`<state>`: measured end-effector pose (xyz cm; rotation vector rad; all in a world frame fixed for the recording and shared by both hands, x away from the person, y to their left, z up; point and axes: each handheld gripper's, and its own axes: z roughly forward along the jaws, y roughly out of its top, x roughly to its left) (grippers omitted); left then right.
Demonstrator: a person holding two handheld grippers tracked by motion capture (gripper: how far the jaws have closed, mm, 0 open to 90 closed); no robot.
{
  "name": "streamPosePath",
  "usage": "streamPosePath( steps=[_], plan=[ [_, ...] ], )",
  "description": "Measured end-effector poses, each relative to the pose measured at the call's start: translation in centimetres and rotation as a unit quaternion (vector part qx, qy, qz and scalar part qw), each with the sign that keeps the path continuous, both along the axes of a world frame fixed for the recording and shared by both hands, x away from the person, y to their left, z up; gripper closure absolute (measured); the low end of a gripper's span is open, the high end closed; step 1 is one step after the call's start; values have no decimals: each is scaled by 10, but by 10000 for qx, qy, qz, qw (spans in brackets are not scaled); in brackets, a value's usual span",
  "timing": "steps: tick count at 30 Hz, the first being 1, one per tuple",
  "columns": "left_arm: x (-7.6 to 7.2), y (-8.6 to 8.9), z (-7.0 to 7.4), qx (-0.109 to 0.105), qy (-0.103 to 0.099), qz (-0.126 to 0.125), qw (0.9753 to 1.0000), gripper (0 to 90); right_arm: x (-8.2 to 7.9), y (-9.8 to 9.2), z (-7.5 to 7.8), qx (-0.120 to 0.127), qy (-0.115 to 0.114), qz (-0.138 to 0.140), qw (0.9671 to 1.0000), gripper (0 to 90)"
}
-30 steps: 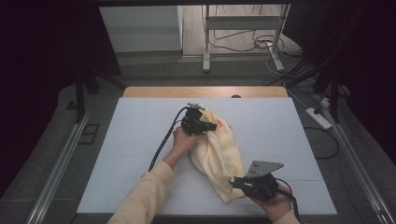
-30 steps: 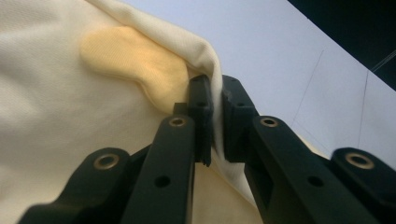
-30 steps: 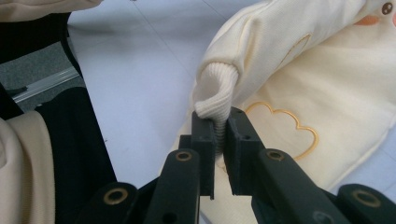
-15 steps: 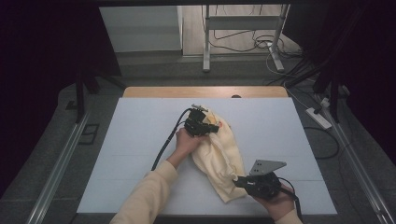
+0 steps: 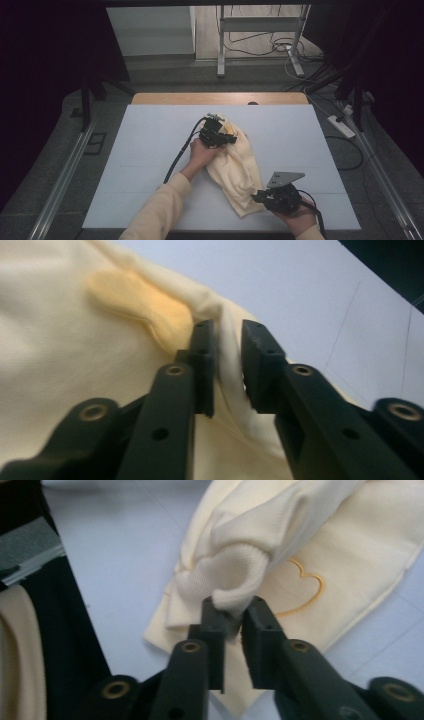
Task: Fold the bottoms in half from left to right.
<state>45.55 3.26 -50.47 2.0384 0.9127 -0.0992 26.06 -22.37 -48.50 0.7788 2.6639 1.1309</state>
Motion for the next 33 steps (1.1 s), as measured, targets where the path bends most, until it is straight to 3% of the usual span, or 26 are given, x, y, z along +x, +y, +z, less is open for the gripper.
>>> streamPosePath(
  steps=[2,5,10,12,16,22,33],
  plan=[
    [-3,1,4,52,-118,72,9999,568,1,0,-2,-42,-35,-67,10000,579],
    [-9,7,12,50,-290,135,9995,446,3,-2,0,16,-34,-246,9997,465],
    [-20,22,22,-38,-429,228,9988,388,6,-5,4,142,-58,-529,9985,386],
    [-25,28,24,-7,-488,225,9986,381,7,-7,6,207,-109,-611,9979,377],
    [-38,36,26,292,-718,247,9967,326,10,-8,9,276,-158,-688,9971,376],
    [-51,52,26,254,-654,166,9974,321,18,-4,15,271,-233,-694,9969,381],
    [-73,72,28,326,-649,128,9973,311,49,8,17,300,-238,-802,9960,381]
  ],
)
